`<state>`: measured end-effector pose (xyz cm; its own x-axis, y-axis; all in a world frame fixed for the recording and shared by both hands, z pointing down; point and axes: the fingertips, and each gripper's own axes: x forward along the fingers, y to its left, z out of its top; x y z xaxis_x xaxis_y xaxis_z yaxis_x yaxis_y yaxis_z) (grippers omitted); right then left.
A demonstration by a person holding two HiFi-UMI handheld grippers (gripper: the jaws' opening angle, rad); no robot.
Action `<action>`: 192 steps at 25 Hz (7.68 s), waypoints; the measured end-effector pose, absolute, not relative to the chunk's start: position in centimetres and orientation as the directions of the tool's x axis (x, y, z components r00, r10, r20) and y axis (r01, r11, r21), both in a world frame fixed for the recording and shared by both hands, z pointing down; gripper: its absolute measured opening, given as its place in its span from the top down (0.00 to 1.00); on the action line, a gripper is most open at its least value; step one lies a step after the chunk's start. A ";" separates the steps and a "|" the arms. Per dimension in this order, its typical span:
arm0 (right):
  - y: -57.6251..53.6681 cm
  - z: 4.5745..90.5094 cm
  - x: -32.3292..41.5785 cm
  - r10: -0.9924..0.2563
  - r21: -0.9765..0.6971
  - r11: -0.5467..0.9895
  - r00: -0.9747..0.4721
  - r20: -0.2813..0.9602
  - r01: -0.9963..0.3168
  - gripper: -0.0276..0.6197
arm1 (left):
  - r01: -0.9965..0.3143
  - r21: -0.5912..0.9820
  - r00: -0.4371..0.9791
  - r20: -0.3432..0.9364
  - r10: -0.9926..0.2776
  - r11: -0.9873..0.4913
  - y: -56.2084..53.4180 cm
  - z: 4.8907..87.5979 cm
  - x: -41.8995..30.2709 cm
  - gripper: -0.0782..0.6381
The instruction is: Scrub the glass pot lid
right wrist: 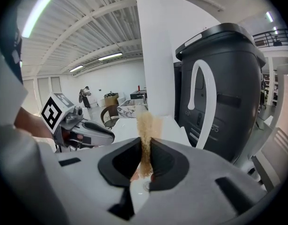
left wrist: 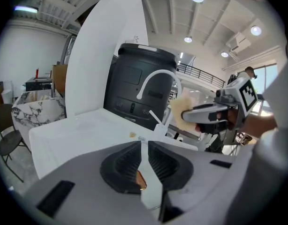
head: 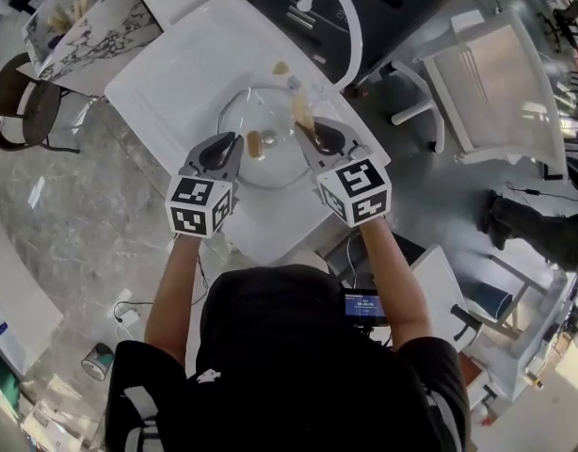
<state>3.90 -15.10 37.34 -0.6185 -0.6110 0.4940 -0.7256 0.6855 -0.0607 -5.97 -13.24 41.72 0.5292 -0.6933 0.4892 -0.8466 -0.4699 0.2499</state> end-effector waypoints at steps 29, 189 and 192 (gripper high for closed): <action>-15.8 47.9 5.6 -0.474 -0.124 0.708 -0.598 0.646 -0.695 0.92 | -0.828 0.300 0.518 0.734 -0.439 -0.474 -14.3 57.9 -3.0 0.56; -10.2 61.8 5.1 -0.112 -0.110 0.875 -0.418 0.901 -0.471 0.91 | -0.753 0.276 0.534 0.787 -0.310 -0.597 -13.4 63.4 -1.0 0.66; -11.2 61.4 5.1 -0.134 -0.100 0.869 -0.424 0.896 -0.484 0.91 | -0.754 0.274 0.532 0.787 -0.311 -0.596 -13.4 63.4 -1.0 0.66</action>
